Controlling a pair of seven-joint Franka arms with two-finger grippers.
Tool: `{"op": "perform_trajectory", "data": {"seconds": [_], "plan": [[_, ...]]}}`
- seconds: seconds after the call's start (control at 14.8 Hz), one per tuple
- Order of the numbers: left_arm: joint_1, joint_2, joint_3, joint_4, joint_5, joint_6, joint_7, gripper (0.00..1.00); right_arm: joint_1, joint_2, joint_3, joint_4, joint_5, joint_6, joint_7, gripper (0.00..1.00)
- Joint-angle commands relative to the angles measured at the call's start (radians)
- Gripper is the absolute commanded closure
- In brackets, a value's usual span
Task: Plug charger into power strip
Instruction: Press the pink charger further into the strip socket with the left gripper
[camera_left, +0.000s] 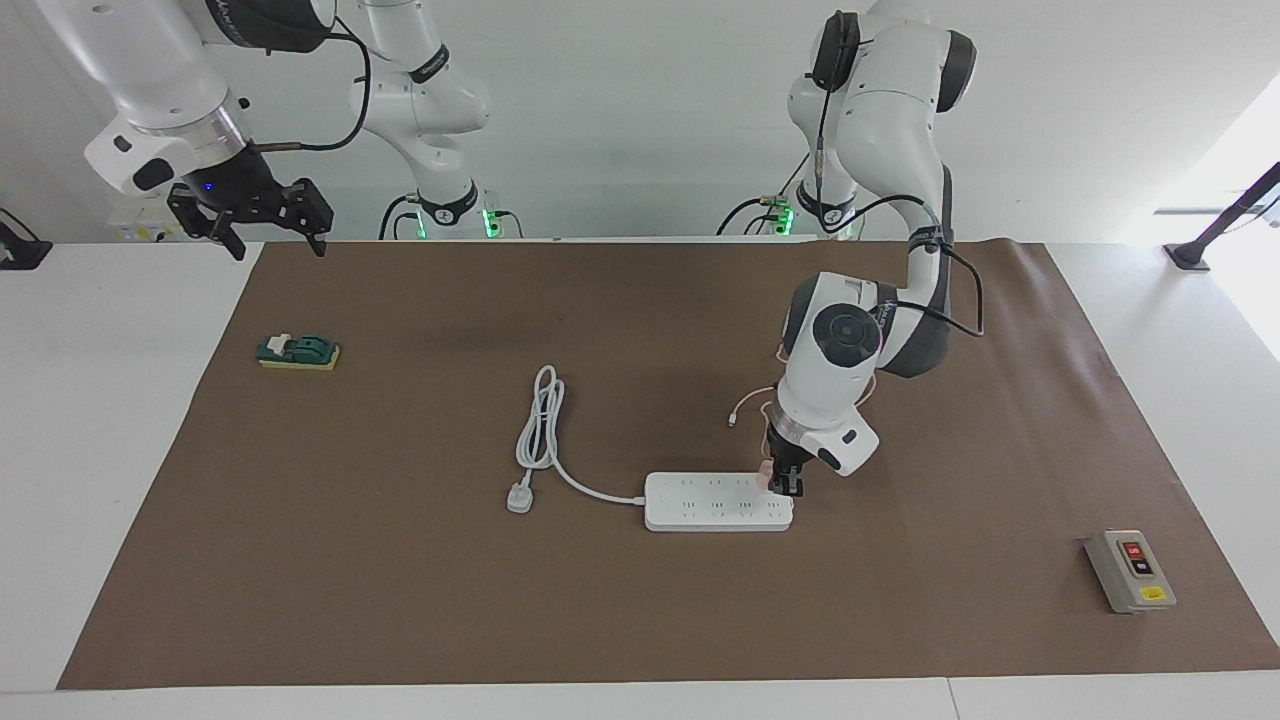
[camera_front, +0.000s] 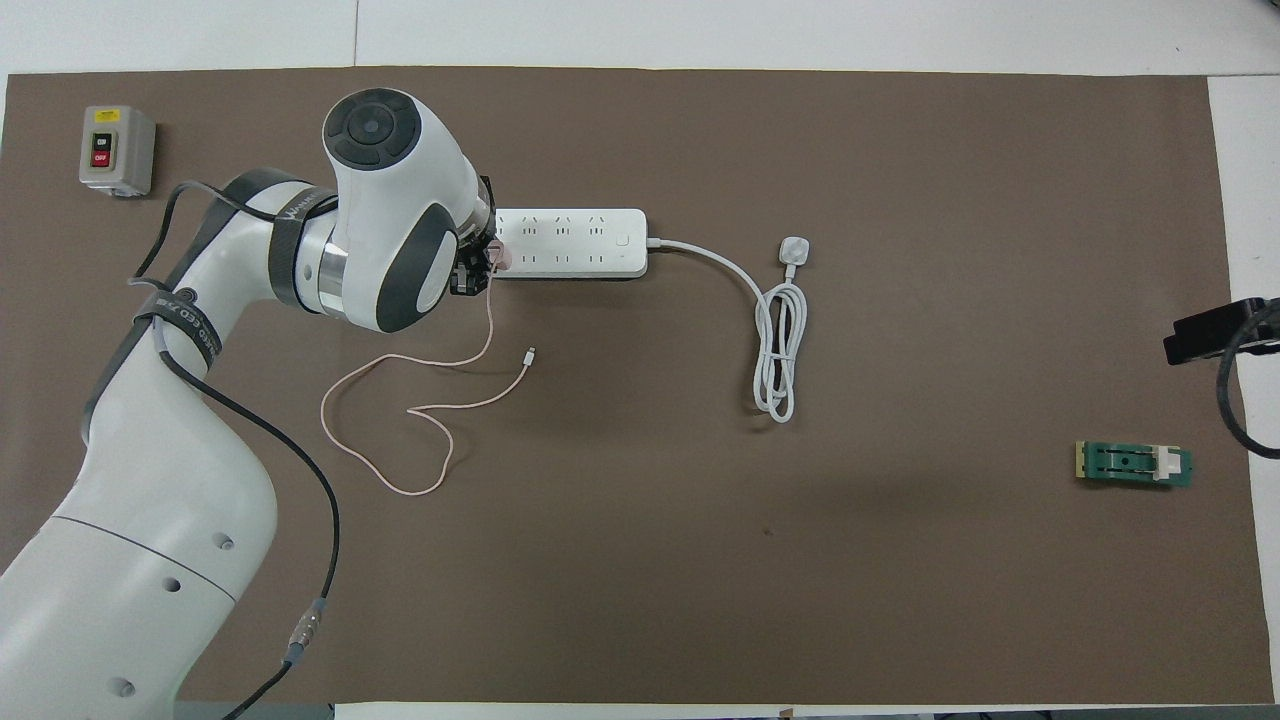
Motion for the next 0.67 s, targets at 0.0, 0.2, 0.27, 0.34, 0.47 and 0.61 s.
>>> {"op": "perform_trajectory", "data": {"seconds": [0.0,0.2,0.27,0.34,0.47,0.61], "plan": [[-0.002,0.062,0.02,0.037,0.042,-0.016,0.035,1.0,-0.005,-0.024,0.005,-0.026,-0.02,-0.003,-0.017,0.0],[-0.019,0.06,0.023,0.041,0.07,-0.013,0.034,1.0,-0.005,-0.024,0.005,-0.026,-0.02,-0.003,-0.017,0.0],[-0.019,0.059,0.023,0.042,0.073,-0.011,0.034,1.0,-0.005,-0.024,0.005,-0.026,-0.02,-0.003,-0.017,0.0],[-0.017,0.057,0.023,0.045,0.074,-0.011,0.037,1.0,-0.005,-0.024,0.005,-0.026,-0.02,-0.003,-0.017,0.0],[-0.013,0.051,0.022,0.059,0.073,-0.018,0.035,0.3,-0.005,-0.024,0.005,-0.026,-0.02,-0.003,-0.017,0.0],[-0.008,0.034,0.023,0.064,0.071,-0.037,0.035,0.0,-0.005,-0.024,0.005,-0.026,-0.02,-0.003,-0.017,0.0]]}}
